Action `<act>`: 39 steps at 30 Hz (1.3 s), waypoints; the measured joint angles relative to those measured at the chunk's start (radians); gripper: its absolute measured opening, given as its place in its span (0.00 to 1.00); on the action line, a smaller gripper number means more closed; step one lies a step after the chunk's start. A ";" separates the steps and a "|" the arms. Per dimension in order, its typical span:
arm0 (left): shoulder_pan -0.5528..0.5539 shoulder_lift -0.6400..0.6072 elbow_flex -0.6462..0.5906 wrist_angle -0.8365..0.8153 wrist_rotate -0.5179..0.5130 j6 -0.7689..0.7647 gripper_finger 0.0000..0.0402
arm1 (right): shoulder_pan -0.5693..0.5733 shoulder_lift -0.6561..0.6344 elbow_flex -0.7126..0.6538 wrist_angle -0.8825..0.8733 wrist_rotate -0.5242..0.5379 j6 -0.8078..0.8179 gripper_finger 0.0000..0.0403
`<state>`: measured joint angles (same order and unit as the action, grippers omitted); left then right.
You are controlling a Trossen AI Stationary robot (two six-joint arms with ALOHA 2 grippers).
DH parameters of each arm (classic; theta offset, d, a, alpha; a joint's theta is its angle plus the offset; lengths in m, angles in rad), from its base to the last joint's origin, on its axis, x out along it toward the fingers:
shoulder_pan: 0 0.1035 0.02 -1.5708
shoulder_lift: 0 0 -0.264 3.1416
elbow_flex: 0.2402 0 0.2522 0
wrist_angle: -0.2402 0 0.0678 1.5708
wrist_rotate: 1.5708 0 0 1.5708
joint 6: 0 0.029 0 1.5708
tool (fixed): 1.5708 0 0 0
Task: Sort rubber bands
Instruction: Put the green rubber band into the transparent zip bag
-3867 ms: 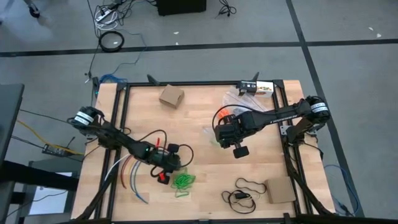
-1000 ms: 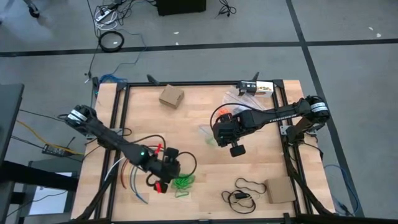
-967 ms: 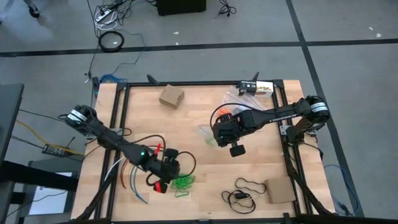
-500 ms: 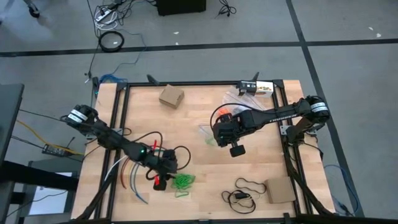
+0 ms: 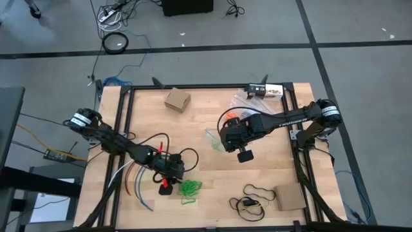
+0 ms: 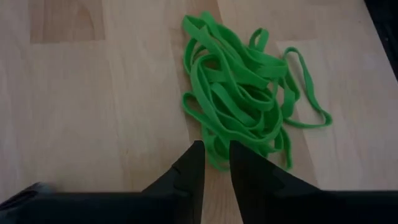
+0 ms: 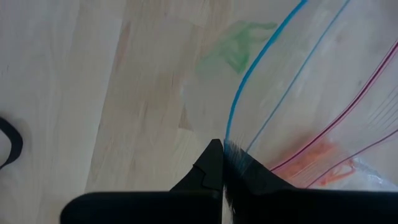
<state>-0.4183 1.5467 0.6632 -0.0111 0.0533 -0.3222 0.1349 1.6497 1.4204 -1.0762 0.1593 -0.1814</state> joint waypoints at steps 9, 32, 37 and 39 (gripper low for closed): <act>0.000 0.068 0.000 0.059 0.051 0.000 0.16 | 0.000 0.000 0.000 0.003 0.000 0.000 0.00; 0.067 -0.034 0.439 -0.620 -0.279 0.432 0.00 | -0.001 0.000 0.000 -0.002 -0.005 -0.004 0.00; 0.114 -0.046 0.583 -0.626 -0.512 0.604 0.00 | -0.005 0.000 0.000 -0.002 -0.005 -0.007 0.00; 0.149 -0.046 0.626 -0.582 -0.548 0.668 0.00 | -0.005 0.000 0.000 -0.002 -0.005 -0.006 0.00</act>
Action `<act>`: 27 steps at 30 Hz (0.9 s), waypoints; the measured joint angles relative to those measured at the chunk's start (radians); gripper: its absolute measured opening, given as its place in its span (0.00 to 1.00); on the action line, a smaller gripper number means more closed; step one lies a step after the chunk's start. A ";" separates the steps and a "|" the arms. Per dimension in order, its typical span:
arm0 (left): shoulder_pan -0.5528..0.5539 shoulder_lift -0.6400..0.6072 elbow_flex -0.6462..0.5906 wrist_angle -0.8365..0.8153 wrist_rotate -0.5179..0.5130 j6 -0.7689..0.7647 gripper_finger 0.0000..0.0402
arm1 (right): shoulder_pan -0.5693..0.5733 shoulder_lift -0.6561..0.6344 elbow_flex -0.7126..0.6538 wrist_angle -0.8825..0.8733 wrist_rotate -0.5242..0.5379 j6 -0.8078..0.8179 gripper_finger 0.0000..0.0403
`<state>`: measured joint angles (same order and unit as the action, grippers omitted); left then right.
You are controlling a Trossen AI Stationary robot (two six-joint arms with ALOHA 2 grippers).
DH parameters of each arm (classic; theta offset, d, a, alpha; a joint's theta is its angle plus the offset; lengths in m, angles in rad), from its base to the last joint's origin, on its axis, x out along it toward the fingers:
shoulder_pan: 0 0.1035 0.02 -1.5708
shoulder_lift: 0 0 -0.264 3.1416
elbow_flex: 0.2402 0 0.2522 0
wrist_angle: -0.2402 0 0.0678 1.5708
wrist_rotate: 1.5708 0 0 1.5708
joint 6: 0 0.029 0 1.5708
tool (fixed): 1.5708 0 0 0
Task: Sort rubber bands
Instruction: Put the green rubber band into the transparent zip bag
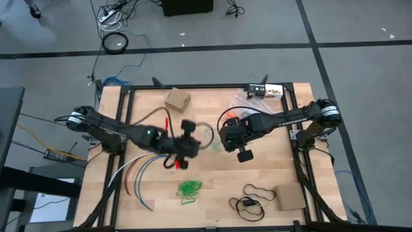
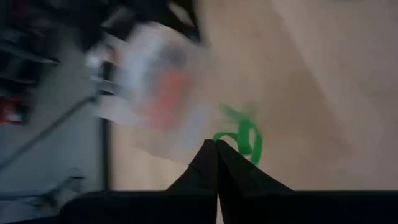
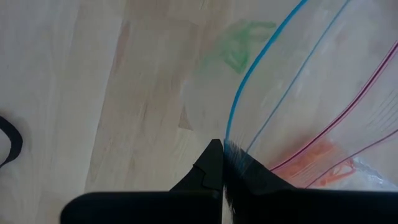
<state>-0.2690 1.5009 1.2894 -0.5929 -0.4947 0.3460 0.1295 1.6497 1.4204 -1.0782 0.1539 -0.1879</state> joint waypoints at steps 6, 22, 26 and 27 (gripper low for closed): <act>0.124 0.001 0.047 0.164 -0.010 0.138 0.00 | -0.001 0.000 0.000 0.000 0.000 0.001 0.00; 0.217 0.148 0.050 0.279 0.171 0.226 0.02 | -0.013 0.000 0.000 0.004 0.000 -0.005 0.00; 0.217 0.153 0.050 0.274 0.171 0.227 0.11 | -0.017 0.000 0.000 0.004 0.000 -0.005 0.00; 0.216 0.153 0.050 0.268 0.172 0.226 0.15 | -0.016 0.000 0.000 0.004 0.000 -0.006 0.00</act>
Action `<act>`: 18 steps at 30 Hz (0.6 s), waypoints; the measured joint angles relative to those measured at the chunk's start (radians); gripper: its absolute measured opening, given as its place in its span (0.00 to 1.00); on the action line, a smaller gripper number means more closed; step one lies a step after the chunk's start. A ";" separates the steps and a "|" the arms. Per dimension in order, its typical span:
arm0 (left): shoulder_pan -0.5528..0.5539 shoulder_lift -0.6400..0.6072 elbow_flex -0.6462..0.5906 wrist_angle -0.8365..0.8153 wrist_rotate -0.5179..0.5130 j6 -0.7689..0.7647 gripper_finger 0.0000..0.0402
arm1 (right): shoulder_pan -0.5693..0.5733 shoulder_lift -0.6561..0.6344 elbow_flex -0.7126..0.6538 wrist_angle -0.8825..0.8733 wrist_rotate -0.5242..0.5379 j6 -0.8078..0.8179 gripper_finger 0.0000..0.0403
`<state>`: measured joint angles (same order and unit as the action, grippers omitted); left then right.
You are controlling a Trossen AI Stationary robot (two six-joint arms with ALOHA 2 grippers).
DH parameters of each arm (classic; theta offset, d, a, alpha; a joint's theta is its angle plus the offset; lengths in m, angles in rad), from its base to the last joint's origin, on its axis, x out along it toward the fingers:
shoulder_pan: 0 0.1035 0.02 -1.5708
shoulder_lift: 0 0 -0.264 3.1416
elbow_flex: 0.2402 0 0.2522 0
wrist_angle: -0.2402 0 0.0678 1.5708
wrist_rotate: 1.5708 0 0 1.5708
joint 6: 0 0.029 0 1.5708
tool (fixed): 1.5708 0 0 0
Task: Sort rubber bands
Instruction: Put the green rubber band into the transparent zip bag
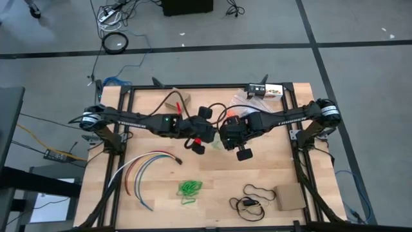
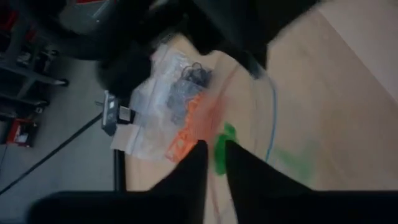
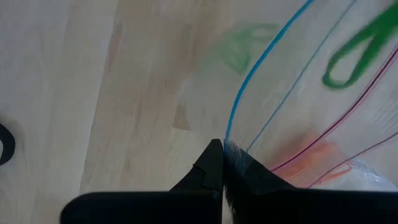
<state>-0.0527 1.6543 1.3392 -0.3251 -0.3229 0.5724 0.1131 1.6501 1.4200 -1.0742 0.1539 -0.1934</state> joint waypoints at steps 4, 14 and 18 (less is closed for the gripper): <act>0.000 0.001 0.000 -0.014 0.004 -0.028 0.35 | 0.000 0.000 0.000 0.000 0.000 0.000 0.00; -0.020 -0.083 0.088 -0.253 0.045 -0.171 0.70 | 0.000 0.000 0.000 -0.002 0.000 0.000 0.00; -0.082 -0.115 0.092 -0.461 0.281 -0.360 0.68 | 0.000 0.000 0.000 -0.010 0.000 0.002 0.00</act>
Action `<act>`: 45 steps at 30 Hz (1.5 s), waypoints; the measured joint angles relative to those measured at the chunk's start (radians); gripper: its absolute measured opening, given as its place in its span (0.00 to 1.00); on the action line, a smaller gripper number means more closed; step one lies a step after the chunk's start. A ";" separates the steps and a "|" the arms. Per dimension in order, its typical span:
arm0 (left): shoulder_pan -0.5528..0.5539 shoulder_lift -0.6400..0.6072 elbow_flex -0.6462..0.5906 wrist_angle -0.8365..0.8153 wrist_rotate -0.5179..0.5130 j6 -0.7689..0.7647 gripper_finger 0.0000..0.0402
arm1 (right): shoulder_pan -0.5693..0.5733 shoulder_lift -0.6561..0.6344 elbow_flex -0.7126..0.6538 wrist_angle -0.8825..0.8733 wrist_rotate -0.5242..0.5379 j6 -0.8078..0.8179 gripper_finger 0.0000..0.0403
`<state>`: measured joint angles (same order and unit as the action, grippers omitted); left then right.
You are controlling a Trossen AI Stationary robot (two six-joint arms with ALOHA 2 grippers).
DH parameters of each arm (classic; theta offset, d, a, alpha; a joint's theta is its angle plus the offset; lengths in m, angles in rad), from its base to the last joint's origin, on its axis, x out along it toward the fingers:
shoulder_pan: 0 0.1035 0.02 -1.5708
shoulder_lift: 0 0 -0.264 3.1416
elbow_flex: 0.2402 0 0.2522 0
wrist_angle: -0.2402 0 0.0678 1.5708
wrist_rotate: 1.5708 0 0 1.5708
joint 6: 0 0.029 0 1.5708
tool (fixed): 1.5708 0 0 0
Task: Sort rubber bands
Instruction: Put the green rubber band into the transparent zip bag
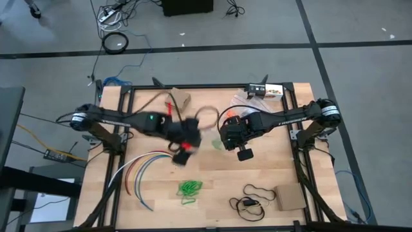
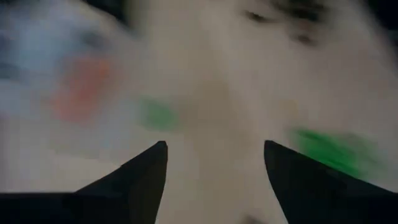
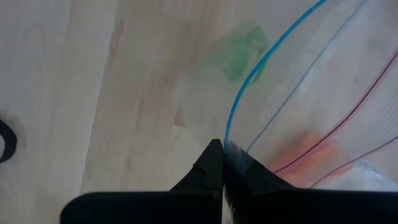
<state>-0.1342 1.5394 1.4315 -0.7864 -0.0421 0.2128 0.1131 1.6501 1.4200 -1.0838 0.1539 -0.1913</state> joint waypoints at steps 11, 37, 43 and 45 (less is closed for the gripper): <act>-0.345 0.006 -0.416 0.397 -0.083 -0.318 0.61 | 0.000 0.000 0.000 0.010 0.000 -0.028 0.00; -0.394 0.312 -0.473 0.637 -0.179 -0.485 0.38 | -0.002 0.000 0.000 0.018 -0.049 -0.046 0.00; -0.382 0.234 -0.295 0.318 -0.260 -0.320 0.05 | -0.002 0.000 0.000 0.018 -0.049 -0.046 0.00; -0.383 0.191 -0.226 0.214 -0.343 -0.291 0.04 | -0.002 0.000 0.000 0.020 -0.049 -0.046 0.00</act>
<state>-0.5168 1.7304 1.2052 -0.5724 -0.3855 -0.0780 0.1112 1.6501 1.4200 -1.0641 0.1047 -0.2375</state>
